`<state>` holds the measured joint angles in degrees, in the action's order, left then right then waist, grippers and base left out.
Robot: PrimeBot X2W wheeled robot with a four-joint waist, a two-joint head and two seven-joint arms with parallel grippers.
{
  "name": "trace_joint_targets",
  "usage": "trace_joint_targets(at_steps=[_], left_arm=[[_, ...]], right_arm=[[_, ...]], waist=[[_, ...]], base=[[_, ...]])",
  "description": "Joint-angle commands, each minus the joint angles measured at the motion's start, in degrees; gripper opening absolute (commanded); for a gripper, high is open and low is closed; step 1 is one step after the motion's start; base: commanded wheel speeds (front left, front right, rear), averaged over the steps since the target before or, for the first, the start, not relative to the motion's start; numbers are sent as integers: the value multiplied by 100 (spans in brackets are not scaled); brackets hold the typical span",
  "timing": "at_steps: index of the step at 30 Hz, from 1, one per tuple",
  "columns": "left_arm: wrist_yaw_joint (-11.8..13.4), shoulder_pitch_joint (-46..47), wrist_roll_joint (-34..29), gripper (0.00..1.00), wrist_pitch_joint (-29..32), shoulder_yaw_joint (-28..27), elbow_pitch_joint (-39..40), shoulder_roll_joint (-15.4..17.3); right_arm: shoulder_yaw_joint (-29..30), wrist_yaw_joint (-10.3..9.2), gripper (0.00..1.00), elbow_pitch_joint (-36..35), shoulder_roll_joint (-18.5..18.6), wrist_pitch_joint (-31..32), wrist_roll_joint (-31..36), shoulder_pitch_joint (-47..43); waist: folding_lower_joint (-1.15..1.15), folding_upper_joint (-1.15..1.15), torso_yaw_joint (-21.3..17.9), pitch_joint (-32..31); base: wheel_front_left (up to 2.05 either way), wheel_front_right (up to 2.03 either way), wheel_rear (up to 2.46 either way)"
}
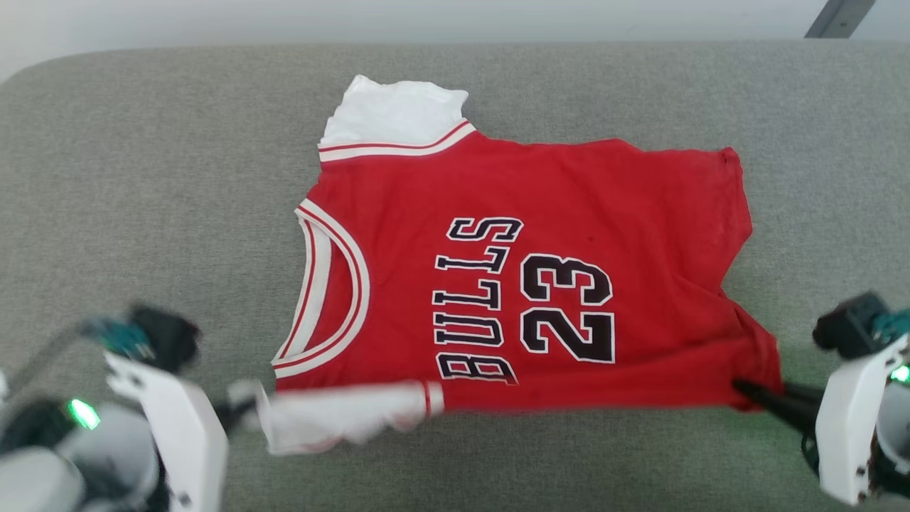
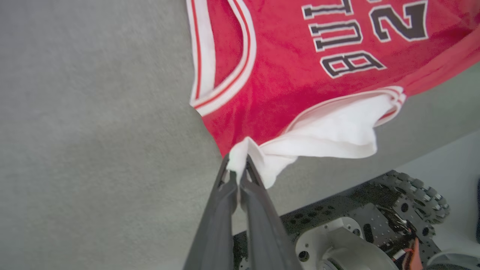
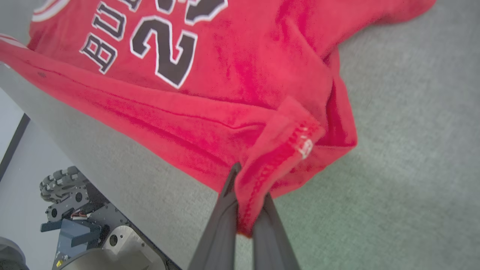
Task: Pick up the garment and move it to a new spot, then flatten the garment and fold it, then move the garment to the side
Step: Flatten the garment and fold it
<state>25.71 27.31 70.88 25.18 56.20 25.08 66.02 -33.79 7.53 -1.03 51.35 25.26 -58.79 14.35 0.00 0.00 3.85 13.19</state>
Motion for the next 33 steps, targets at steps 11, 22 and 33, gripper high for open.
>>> trace_joint_targets(at_steps=[11, 22, 33], left_arm=[[-902, 1811, -953, 0, 349, -492, -943, -256], [-2089, 2887, -1246, 0, 364, -193, -3535, -1765], [-2776, 3217, -893, 80, 629, -16, -5875, -2817]], right_arm=[[1456, -11, 0, -76, -912, 682, 1038, 479], [1427, -10, 0, 791, -1810, 1010, 1710, 1510], [828, -9, 100, 1818, -2253, 885, 1797, 2329]], waist=[[0, 0, -145, 351], [0, 0, -177, 777], [0, 0, -267, 973]], base=[[0, 0, 0], [0, 0, 0], [0, 0, 0]])
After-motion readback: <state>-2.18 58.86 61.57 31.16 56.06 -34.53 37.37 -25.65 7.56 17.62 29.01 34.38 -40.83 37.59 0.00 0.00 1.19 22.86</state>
